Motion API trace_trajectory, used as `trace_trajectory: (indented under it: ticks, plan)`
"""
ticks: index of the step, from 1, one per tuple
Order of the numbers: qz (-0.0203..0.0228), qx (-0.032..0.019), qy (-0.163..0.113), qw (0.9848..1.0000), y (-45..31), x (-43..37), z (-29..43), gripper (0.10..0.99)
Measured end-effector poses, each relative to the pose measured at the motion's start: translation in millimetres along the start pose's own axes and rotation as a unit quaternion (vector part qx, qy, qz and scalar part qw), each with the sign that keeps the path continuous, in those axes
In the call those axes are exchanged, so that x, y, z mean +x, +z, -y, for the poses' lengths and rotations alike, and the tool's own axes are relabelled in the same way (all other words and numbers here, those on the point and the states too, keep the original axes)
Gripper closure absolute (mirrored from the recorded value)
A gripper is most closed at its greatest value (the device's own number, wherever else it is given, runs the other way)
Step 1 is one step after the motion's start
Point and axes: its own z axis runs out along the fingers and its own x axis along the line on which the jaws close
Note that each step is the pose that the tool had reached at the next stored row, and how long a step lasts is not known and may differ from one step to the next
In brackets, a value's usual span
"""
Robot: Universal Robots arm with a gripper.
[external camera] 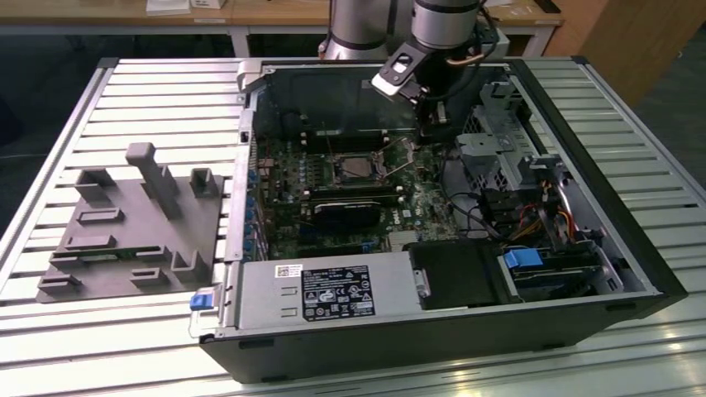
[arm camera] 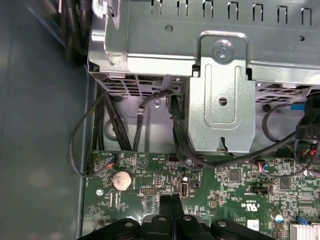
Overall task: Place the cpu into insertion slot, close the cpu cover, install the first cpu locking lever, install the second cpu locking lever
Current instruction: 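Close the cpu cover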
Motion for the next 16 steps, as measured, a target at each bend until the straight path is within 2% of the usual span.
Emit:
trace_trajectory:
  ticks: [12, 16]
  plan:
    - [0.003, 0.0, 0.0, 1.0, 11.5, 0.3, -1.3, 0.984]
    - [0.0054, 0.0001, 0.0, 1.0, 12.0, 0.3, -1.3, 0.984]
